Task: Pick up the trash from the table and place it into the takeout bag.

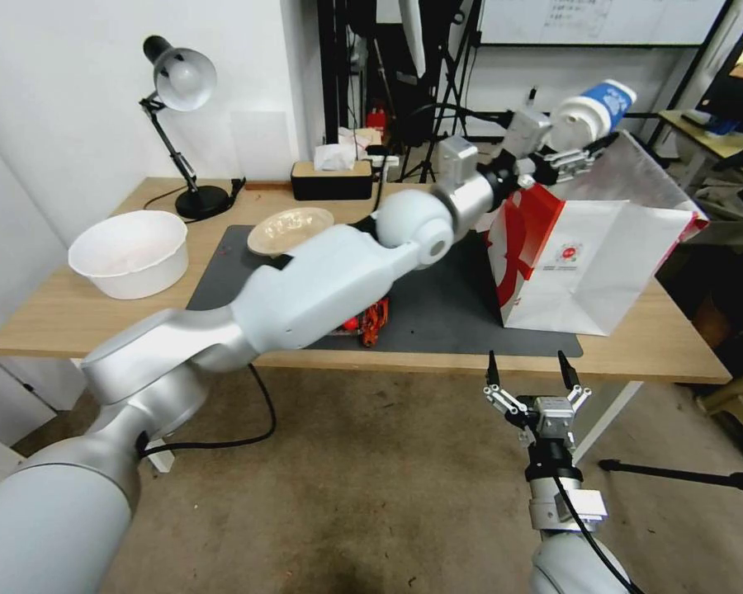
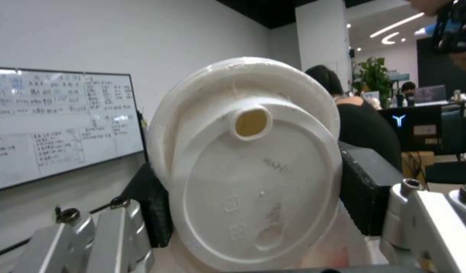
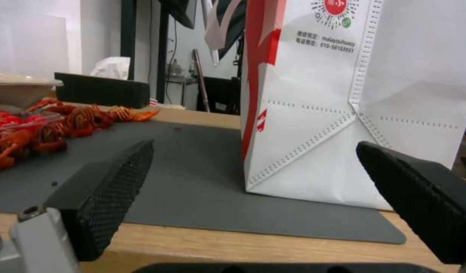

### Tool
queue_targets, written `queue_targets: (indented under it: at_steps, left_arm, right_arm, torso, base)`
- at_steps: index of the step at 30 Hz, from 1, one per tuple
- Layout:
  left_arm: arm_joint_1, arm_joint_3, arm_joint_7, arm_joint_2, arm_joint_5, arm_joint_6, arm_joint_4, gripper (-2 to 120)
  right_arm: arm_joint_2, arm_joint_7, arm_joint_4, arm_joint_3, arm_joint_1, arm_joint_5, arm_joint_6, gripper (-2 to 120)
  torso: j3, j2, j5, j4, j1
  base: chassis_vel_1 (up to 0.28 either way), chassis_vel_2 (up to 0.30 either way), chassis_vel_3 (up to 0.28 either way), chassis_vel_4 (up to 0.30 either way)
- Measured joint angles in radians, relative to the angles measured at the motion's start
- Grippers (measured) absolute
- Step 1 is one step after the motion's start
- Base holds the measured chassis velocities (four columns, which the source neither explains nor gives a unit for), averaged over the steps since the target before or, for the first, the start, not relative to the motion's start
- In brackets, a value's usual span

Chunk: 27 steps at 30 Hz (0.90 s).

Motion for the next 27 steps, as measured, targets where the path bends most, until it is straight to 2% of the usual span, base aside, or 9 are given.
queue_targets:
  at_steps: [1, 7, 15, 24, 27]
  left_arm:
    - [-0.003, 0.006, 0.01, -0.011, 0.001, -0.005, 0.025, 63]
    - [-0.004, 0.008, 0.016, -0.031, 0.003, -0.008, 0.06, 67]
    - [-0.004, 0.008, 0.008, -0.036, 0.009, -0.004, 0.061, 97]
    - [-0.005, -0.002, -0.011, -0.045, 0.022, -0.003, 0.069, 100]
    - [0.003, -0.042, -0.043, -0.022, 0.029, -0.003, 0.037, 100]
  right_arm:
    - [0.0, 0.0, 0.0, 0.0, 0.0, 0.0, 0.0, 100]
    - [0.001, 0.0, 0.0, 0.0, 0.001, 0.001, 0.001, 100]
    - [-0.001, 0.002, 0.0, 0.005, 0.0, 0.005, 0.003, 100]
    - [-0.002, 0.002, 0.007, 0.012, -0.002, 0.019, 0.004, 100]
    - [-0.003, 0.001, 0.008, 0.013, -0.002, 0.02, 0.004, 100]
  torso:
    - [0.0, 0.0, 0.0, 0.0, 0.0]
    - [0.0, 0.0, -0.0001, 0.0, 0.0]
    - [0.0, 0.0, -0.0002, 0.0, 0.0]
    - [0.0, 0.0, -0.0001, -0.0002, 0.0]
    - [0.0, 0.0, -0.0002, -0.0003, 0.0]
  base:
    - [0.0, 0.0, 0.0, 0.0]
    - [0.0, 0.0, 0.0, 0.0]
    - [0.0, 0.0, 0.0, 0.0]
    - [0.0, 0.0, 0.0, 0.0]
    - [0.0, 0.0, 0.0, 0.0]
